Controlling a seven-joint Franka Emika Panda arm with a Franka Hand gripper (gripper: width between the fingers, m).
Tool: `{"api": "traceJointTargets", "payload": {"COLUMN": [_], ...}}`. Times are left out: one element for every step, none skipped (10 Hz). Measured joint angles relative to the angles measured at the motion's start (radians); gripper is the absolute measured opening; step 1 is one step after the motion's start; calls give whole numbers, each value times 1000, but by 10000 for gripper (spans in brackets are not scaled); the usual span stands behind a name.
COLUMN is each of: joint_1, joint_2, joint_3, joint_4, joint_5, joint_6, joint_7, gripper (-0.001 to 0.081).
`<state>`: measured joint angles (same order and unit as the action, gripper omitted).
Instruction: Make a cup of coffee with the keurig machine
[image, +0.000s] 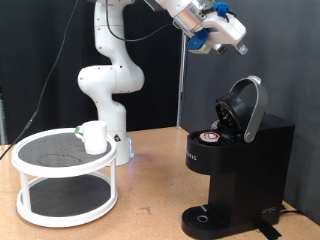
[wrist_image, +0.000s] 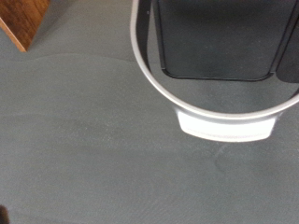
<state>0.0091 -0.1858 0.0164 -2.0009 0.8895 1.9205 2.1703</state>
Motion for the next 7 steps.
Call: {"api": "traceJointTargets", "payload": {"joint_1": [2,5,11,19,27,34,42], "joint_2": [5,15,31,47,63,77,87], "joint_3": [15,38,66,90,111,134,154], "joint_4": [5,21,42,63,84,103,118], "joint_5": [-6,-34,-69,-91,-104,-114,-124], "joint_6": [14,24,37,42,42,42,42], "joint_7": [29,77,128,160,180,193,202], "gripper": [734,734,734,734,734,734,734]}}
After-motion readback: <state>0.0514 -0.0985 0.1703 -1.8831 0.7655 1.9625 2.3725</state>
